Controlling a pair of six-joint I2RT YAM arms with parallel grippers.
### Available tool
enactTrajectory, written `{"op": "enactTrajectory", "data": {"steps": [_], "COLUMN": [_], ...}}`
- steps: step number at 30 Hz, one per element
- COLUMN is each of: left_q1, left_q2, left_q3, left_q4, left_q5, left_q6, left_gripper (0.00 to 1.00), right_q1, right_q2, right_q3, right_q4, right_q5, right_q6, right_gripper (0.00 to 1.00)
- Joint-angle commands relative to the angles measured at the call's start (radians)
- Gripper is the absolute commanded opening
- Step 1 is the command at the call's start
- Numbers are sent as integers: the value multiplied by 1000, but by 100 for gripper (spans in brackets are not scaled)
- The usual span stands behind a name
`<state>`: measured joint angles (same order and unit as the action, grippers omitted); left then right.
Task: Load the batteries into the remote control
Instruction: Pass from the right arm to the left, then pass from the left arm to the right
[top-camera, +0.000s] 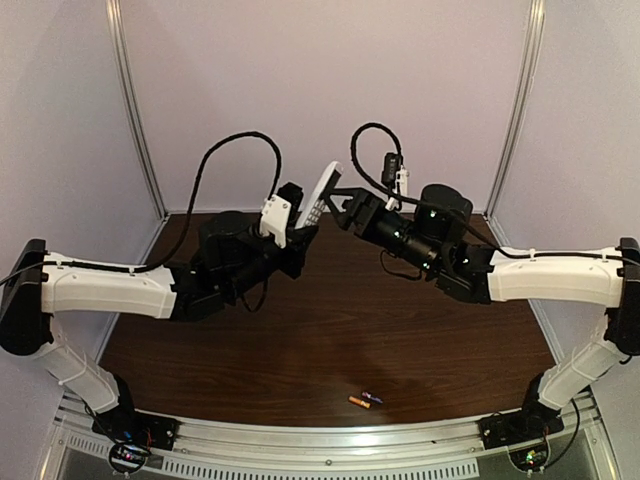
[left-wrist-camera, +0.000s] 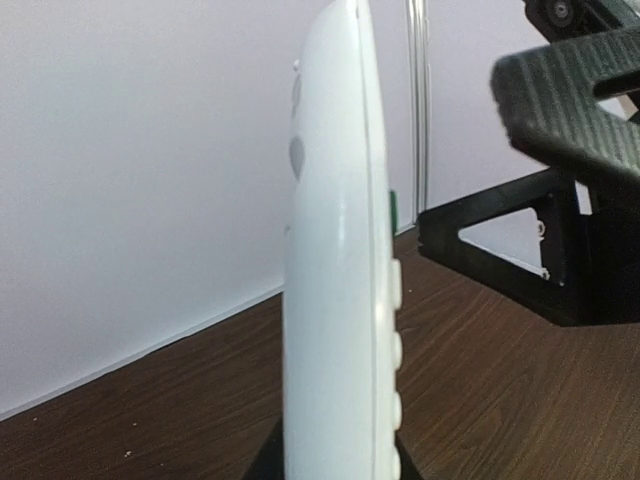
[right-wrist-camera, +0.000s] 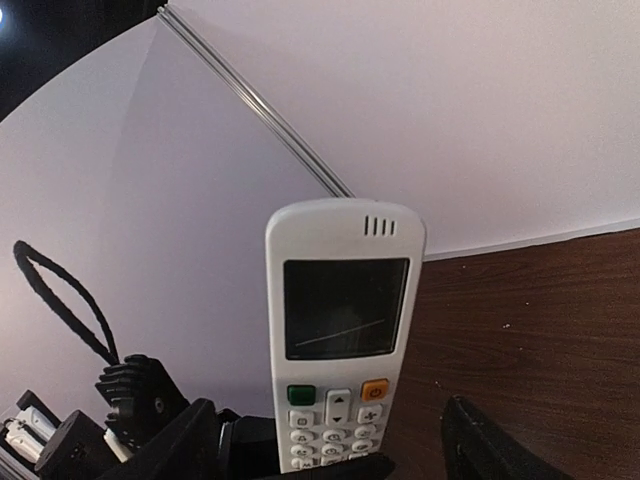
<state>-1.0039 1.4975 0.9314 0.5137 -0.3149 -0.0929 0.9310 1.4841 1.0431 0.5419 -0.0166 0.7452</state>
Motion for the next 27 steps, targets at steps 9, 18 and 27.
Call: {"op": "enactTrajectory", "data": {"steps": [9, 18, 27], "left_q1": [-8, -91, -184], "left_q2": [-41, 2, 191], "left_q3": [-31, -134, -167], "left_q4": [56, 361, 834], "left_q5": [-254, -392, -476], "left_q6": [349, 847, 1325], "left_gripper": [6, 4, 2], "right_q1": [-44, -106, -123], "right_q2": [-173, -125, -110], "right_q3": [6, 101, 63], "right_q4": [-270, -452, -404], "right_q5": [37, -207, -362], "right_q6": [-6, 96, 204], "right_gripper": [100, 93, 81]}}
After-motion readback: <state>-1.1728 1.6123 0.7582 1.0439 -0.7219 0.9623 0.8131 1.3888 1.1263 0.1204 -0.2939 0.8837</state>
